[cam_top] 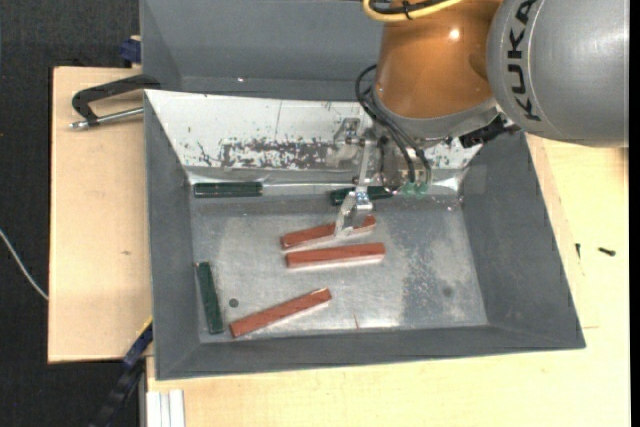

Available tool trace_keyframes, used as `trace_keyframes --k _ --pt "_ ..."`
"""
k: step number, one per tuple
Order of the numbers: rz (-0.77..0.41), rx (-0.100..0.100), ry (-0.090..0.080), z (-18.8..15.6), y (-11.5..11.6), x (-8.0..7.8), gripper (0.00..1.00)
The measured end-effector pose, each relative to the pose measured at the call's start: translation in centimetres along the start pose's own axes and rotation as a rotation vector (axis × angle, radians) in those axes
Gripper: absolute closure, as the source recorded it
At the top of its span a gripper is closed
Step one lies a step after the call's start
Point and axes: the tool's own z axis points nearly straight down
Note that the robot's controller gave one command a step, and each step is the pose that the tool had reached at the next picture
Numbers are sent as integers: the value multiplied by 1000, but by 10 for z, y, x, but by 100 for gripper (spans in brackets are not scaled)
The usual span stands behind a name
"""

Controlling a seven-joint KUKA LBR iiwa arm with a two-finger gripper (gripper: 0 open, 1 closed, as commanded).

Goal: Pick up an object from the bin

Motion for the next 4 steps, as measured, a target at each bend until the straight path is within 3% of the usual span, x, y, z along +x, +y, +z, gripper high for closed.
trace_keyframes --k 1,2,3,4 --pt "-113 0 -2 62 -21 3 0" --pt "-257 0 1 62 -56 6 0" --pt "-238 0 -4 76 -45 -6 0" --pt "-237 0 -4 148 -33 2 0"
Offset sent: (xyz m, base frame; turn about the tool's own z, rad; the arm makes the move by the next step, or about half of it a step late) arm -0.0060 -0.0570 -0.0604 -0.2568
